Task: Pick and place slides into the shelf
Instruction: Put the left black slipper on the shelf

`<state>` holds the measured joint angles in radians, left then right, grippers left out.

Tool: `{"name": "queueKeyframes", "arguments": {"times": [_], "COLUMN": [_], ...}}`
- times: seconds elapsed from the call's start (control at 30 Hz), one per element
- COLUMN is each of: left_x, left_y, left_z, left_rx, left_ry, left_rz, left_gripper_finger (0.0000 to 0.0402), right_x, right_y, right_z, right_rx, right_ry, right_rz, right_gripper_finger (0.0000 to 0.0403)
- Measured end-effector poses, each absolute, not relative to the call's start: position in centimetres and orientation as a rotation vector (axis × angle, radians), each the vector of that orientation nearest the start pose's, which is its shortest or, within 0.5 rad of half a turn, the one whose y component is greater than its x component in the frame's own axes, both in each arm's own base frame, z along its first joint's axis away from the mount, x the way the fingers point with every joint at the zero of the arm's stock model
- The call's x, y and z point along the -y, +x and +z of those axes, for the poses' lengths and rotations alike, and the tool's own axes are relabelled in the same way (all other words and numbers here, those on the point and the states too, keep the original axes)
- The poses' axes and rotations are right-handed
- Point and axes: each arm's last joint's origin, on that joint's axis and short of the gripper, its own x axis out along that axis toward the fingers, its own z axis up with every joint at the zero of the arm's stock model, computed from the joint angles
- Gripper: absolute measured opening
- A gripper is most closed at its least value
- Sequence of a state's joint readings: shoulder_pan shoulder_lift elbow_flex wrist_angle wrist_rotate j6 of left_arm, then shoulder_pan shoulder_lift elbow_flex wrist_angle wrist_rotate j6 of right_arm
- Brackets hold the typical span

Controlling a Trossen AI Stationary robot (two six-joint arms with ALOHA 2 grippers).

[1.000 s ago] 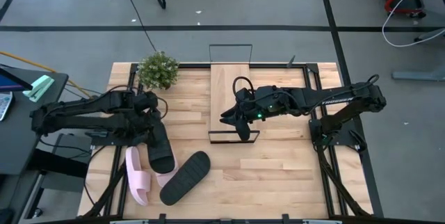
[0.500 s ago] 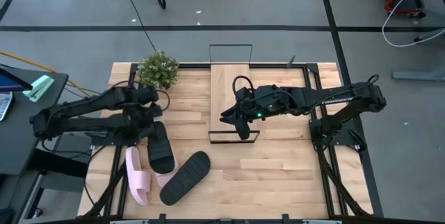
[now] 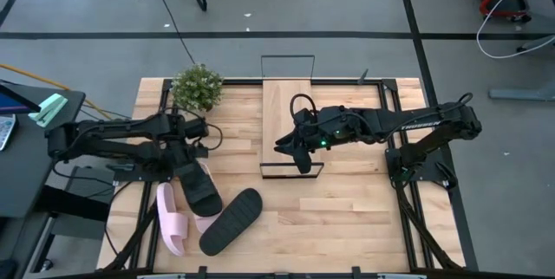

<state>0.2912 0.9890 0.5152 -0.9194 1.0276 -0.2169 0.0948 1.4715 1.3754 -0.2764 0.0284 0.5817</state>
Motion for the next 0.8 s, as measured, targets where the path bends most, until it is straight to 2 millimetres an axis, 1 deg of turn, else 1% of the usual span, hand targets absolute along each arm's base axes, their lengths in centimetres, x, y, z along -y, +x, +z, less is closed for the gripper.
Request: {"name": "queueKeyframes", "arguments": {"times": [0.1,0.2,0.23,0.27,0.37,0.47,0.6,0.8], "left_x": [-1.3,-1.1,-1.1,-1.1,-1.1,-1.3,-1.8,-3.1], "left_y": [13.9,14.2,14.3,14.4,14.8,15.5,16.3,18.0], "left_z": [18.6,18.6,18.7,18.7,19.3,20.8,23.9,29.2], "left_rx": [-1.180,-1.165,-1.157,-1.147,-1.110,-1.036,-0.936,-0.719], "left_ry": [-1.039,-1.022,-1.018,-1.017,-1.011,-0.988,-0.954,-0.938], "left_rz": [-0.545,-0.572,-0.580,-0.583,-0.583,-0.587,-0.520,-0.297], "left_gripper_finger": [0.0121,0.0044,0.0025,0.0017,0.0018,0.0013,0.0013,0.0013], "right_x": [-3.1,-3.1,-3.1,-3.1,-3.1,-3.1,-3.1,-3.2], "right_y": [33.2,33.2,33.2,33.2,33.2,33.2,32.9,31.6], "right_z": [36.7,36.7,36.7,36.7,36.6,36.6,36.8,38.0], "right_rx": [-0.380,-0.381,-0.382,-0.384,-0.391,-0.390,-0.387,-0.366], "right_ry": [0.552,0.552,0.552,0.551,0.551,0.553,0.555,0.547], "right_rz": [-0.045,-0.045,-0.045,-0.046,-0.048,-0.048,-0.047,-0.031], "right_gripper_finger": [0.0114,0.0114,0.0114,0.0114,0.0114,0.0114,0.0114,0.0114]}}
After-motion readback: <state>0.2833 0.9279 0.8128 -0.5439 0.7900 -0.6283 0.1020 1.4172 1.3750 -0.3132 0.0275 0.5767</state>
